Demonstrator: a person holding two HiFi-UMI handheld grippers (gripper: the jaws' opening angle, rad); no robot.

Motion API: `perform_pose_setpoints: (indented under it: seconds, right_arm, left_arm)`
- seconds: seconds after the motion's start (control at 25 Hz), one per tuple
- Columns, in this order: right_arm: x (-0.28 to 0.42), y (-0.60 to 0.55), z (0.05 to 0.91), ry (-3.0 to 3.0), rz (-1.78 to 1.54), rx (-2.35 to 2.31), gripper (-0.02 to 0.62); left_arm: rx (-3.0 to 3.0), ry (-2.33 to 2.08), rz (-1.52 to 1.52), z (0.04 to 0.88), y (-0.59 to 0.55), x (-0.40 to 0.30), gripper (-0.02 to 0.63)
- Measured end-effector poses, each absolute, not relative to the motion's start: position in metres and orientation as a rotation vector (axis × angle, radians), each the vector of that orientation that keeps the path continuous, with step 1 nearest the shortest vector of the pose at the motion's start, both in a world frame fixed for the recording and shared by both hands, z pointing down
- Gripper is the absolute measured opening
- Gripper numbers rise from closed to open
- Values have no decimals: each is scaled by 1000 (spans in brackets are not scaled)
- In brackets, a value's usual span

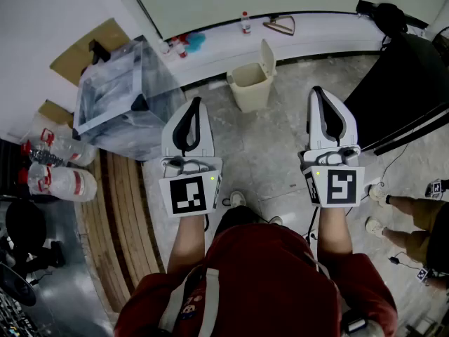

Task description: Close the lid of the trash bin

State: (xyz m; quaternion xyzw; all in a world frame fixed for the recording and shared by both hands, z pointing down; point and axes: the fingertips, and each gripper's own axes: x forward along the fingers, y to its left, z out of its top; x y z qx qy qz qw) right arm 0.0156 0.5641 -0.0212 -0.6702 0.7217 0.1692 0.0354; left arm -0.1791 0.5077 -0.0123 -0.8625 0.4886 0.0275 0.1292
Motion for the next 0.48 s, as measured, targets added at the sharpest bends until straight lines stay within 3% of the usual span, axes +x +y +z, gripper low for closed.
perform_pose_setpoints:
  seconds: [0.48]
  right_arm:
    - [51, 673, -11, 2205, 457, -2032, 0]
  left_arm:
    - [-2492, 1464, 25, -3, 618, -155, 5]
